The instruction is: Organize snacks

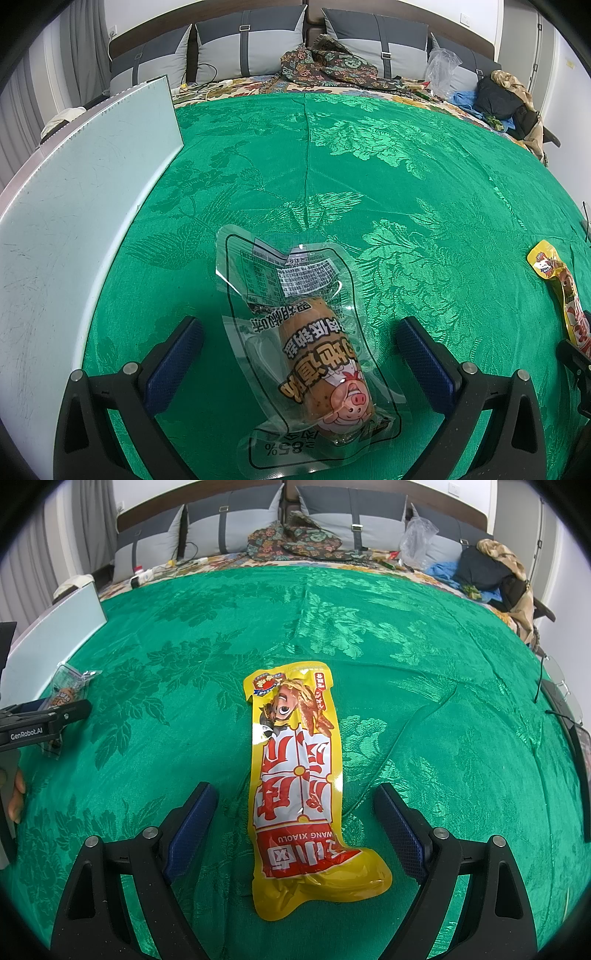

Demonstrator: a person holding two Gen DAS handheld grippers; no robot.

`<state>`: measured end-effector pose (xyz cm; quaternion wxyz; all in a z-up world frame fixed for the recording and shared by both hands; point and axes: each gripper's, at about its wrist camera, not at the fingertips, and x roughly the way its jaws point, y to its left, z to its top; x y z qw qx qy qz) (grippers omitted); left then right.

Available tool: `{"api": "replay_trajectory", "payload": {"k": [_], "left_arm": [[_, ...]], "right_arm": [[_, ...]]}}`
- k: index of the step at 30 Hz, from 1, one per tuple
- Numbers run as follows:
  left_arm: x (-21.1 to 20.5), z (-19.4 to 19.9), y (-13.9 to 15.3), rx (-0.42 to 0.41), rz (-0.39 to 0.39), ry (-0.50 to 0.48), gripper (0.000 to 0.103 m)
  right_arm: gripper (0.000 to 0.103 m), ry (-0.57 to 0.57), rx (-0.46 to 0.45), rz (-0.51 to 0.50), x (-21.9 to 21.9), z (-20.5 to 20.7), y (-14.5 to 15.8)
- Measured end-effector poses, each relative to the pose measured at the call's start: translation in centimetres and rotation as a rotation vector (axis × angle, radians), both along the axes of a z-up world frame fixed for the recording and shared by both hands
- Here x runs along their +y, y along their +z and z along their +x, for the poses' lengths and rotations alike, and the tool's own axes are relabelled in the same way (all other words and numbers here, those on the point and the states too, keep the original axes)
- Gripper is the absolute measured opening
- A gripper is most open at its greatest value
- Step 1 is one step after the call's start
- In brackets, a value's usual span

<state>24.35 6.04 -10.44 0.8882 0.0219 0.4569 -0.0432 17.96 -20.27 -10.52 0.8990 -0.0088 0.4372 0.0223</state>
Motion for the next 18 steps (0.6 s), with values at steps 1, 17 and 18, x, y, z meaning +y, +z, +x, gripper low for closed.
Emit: {"api": "replay_trajectory", "payload": {"k": [1, 17, 18], "left_arm": [[-0.01, 0.00, 0.01, 0.000, 0.000, 0.000, 0.103], [-0.05, 0.19, -0.19, -0.001, 0.001, -0.003, 0.103], [-0.07, 0.25, -0.20, 0.007, 0.003, -0.012, 0.103]], "right_arm": [[0.090, 0.000, 0.000, 0.000, 0.01, -0.01, 0.00], [0.090, 0.000, 0.000, 0.000, 0.02, -0.02, 0.01], [0.090, 0.000, 0.000, 0.000, 0.03, -0.02, 0.01]]}}
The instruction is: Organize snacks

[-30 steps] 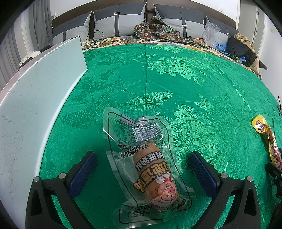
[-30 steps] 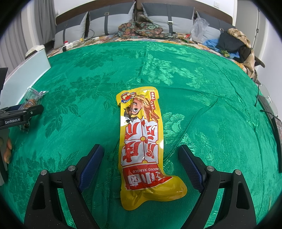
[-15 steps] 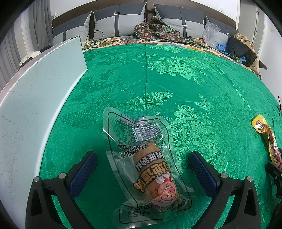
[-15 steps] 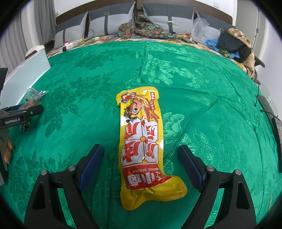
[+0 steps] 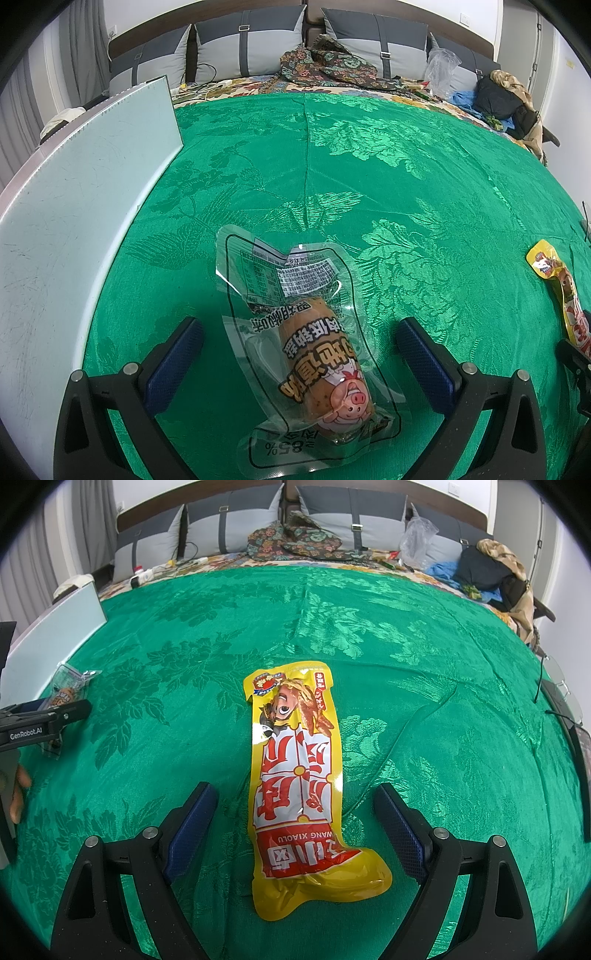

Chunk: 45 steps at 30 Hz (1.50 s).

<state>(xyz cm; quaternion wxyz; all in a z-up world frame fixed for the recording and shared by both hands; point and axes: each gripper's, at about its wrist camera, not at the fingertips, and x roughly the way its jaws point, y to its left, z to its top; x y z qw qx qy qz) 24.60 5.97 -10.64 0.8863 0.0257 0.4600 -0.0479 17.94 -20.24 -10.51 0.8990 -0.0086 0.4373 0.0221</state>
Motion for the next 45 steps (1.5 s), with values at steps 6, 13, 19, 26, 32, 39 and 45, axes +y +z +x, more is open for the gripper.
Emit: {"api": "replay_trajectory", "payload": {"k": [6, 13, 19, 26, 32, 39, 45], "left_arm": [[-0.3, 1.4, 0.4, 0.130, 0.017, -0.034, 0.103], [-1.0, 3.8, 0.5, 0.349, 0.056, -0.073, 0.103], [-1.9, 2.5, 2.5, 0.271, 0.042, -0.146, 0.030], [-0.2, -1.1, 3.8, 0.218, -0.137, -0.125, 0.030], [0.7, -4.1, 6.3, 0.173, -0.232, -0.114, 0.030], [2.6, -6.6, 10.3, 0.106, -0.336, -0.086, 0.030], [4.3, -8.7, 14.3, 0.029, -0.380, -0.081, 0.029]], "right_arm": [[0.091, 0.034, 0.072, 0.004, -0.2, 0.7, 0.2], [0.065, 0.032, 0.324, 0.003, -0.8, 4.4, 1.0], [0.047, 0.018, 0.349, 0.090, -2.3, 3.8, 1.5], [0.047, -0.002, 0.299, 0.336, -4.5, 0.3, 3.4], [0.047, 0.006, 0.263, 0.404, -4.2, -1.2, 5.0], [0.047, -0.014, 0.244, 0.477, -3.9, -1.2, 6.0], [0.047, -0.008, 0.210, 0.528, -3.8, -2.1, 8.5]]}}
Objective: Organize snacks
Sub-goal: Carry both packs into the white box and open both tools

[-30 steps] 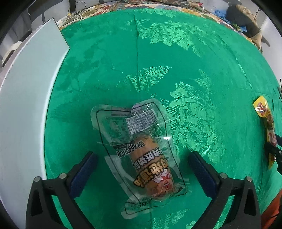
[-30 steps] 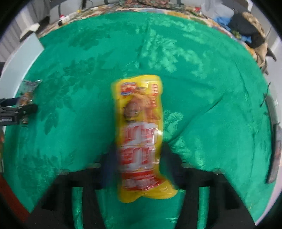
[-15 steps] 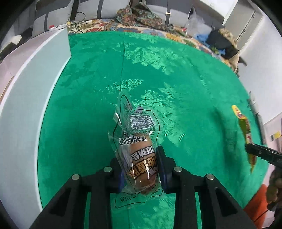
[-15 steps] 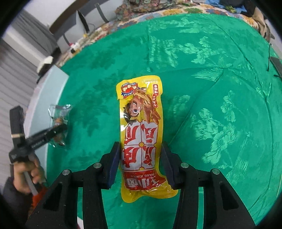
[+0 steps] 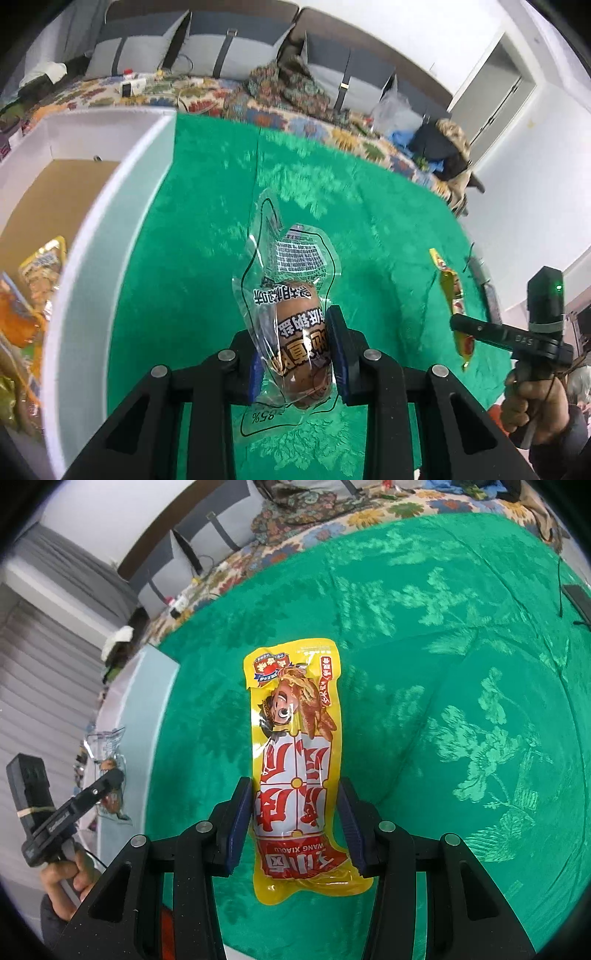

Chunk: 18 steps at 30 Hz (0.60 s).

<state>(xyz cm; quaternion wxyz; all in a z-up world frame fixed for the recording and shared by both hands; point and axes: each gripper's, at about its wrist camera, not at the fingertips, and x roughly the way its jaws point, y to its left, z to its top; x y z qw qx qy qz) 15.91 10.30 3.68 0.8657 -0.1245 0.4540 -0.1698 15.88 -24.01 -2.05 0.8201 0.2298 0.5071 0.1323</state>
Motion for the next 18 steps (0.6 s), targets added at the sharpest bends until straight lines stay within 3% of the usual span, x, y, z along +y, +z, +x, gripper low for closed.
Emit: {"api": "replay_trajectory", "payload": {"k": [12, 18], "left_arm": [[8.2, -4.1, 6.3, -0.107, -0.083, 0.112, 0.028], [14.8, -5.7, 8.3, -0.141, -0.051, 0.216, 0.028]], "right_arm": [[0.048, 0.108, -0.107, 0.048, 6.7, 0.1, 5.7], [0.048, 0.209, -0.169, 0.085, 12.8, 0.4, 9.0]]}}
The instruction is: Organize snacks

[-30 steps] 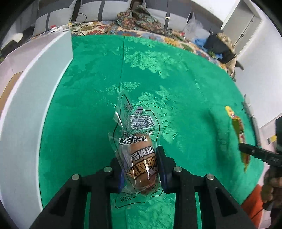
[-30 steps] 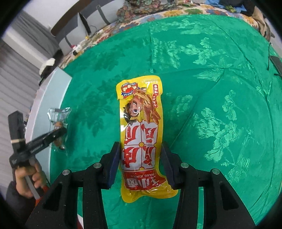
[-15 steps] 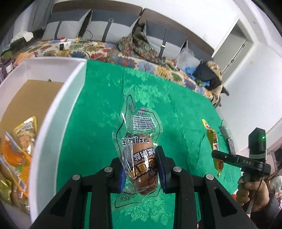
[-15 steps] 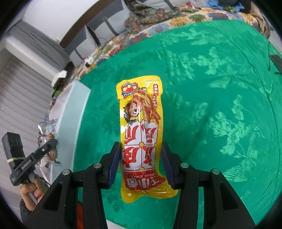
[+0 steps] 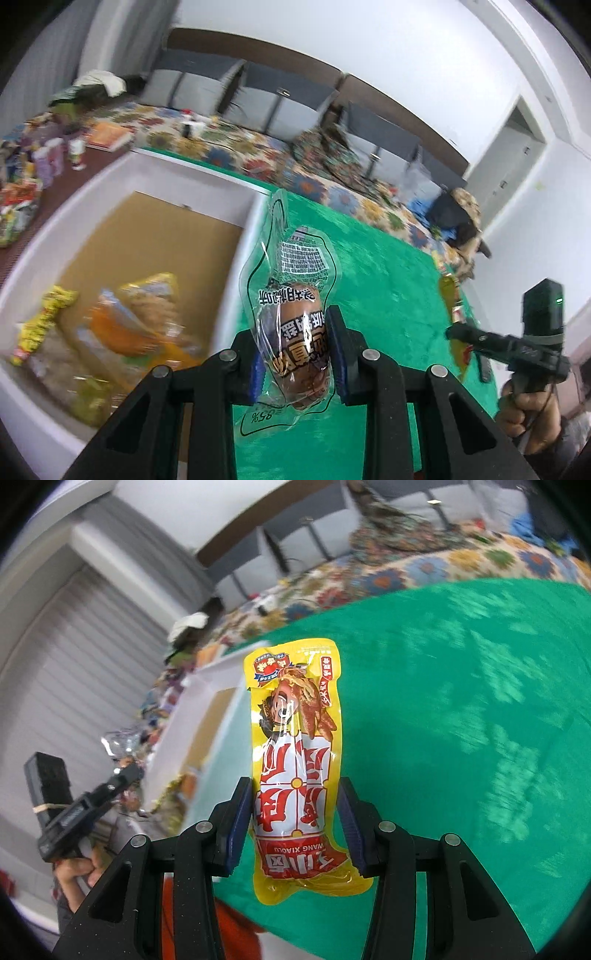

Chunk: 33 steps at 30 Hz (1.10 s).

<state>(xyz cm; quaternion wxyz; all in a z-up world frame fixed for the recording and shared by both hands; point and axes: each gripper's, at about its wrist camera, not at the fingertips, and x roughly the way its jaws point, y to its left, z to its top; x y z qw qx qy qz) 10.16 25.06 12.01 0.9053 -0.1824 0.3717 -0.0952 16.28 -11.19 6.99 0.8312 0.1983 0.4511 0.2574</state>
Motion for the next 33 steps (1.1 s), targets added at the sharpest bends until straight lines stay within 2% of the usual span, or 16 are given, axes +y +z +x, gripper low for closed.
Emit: {"api": "replay_trajectory", "payload": {"k": [4, 9, 12, 16, 17, 19, 20, 21, 25, 28, 31, 33], "left_arm": [[5.4, -1.4, 0.1, -0.001, 0.017, 0.096, 0.028], [10.3, -2.7, -1.7, 0.038, 0.048, 0.181, 0.028], [11.5, -2.6, -3.8, 0.085, 0.090, 0.209, 0.028], [12.0, -2.7, -6.7, 0.138, 0.152, 0.232, 0.029], [12.2, -2.8, -7.5, 0.149, 0.177, 0.253, 0.033], [12.6, -2.9, -8.2, 0.165, 0.202, 0.278, 0.054], [12.9, -3.3, -8.5, 0.161, 0.222, 0.300, 0.072], [13.0, -3.7, -8.4, 0.152, 0.239, 0.314, 0.083], [12.2, -5.2, -7.3, 0.103, 0.357, 0.346, 0.089], [10.3, -5.9, -5.7, 0.066, 0.480, 0.393, 0.099], [9.1, -6.5, -4.3, 0.032, 0.537, 0.445, 0.103], [8.6, -7.0, -3.6, 0.035, 0.548, 0.498, 0.103]], "right_arm": [[0.048, 0.087, -0.046, 0.025, 5.5, 0.5, 2.4], [0.048, 0.212, -0.072, 0.034, 13.3, 0.6, 3.8], [0.048, 0.282, -0.079, 0.018, 18.6, 0.3, 3.6], [0.049, 0.342, -0.044, 0.000, 24.1, 0.6, 1.6], [0.050, 0.355, -0.040, -0.005, 25.1, 0.5, 1.0], [0.056, 0.381, -0.030, -0.017, 27.2, 0.3, -0.9], [0.068, 0.382, -0.023, -0.026, 27.8, 0.3, -1.8], [0.072, 0.381, -0.014, -0.027, 28.1, 0.2, -2.4], [0.072, 0.354, -0.030, -0.060, 27.2, 0.0, -3.0], [0.073, 0.330, -0.121, -0.143, 26.6, -0.2, -1.7], [0.082, 0.306, -0.225, -0.220, 26.1, -1.1, -0.2], [0.083, 0.293, -0.278, -0.285, 25.7, -1.7, 0.7]]}}
